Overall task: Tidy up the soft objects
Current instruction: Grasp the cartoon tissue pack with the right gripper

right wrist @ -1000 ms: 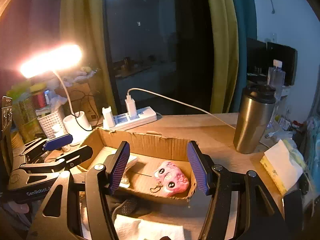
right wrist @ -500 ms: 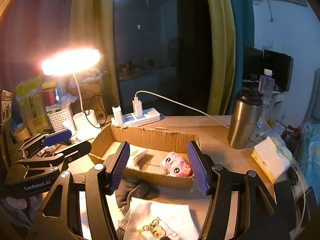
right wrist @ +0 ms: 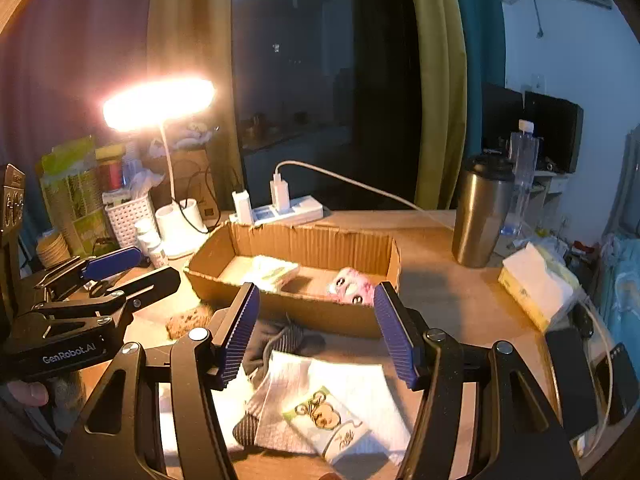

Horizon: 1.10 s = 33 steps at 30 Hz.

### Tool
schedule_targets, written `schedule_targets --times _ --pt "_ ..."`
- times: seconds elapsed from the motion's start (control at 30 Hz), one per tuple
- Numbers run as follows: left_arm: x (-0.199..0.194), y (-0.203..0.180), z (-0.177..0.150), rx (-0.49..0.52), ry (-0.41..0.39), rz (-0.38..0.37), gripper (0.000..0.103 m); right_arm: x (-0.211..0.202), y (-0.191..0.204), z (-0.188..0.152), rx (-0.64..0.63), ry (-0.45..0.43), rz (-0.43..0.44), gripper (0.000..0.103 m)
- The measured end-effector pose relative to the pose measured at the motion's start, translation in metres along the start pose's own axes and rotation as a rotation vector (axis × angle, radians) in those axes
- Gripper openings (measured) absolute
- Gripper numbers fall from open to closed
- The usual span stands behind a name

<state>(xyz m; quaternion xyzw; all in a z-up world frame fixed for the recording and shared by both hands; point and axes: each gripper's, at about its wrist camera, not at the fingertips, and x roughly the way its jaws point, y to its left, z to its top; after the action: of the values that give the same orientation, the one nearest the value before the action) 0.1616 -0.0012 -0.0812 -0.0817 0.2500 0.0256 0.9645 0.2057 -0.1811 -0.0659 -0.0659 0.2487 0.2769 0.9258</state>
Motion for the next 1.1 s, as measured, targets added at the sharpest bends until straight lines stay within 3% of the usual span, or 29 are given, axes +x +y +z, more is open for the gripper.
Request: schedule_targets --times 0.47,0.83,1.1 --pt "0.005 -0.002 -0.044 0.009 0.105 0.045 0.072 0.009 -0.013 -0.048 0.013 0.092 0.008 0.065" --pt "0.025 0.0 -0.061 0.013 0.193 0.06 0.072 0.035 -0.018 -0.073 0.027 0.192 0.022 0.065" --pt "0.035 -0.004 -0.069 0.015 0.234 0.068 0.072 0.048 -0.008 -0.085 -0.035 0.263 0.062 0.067"
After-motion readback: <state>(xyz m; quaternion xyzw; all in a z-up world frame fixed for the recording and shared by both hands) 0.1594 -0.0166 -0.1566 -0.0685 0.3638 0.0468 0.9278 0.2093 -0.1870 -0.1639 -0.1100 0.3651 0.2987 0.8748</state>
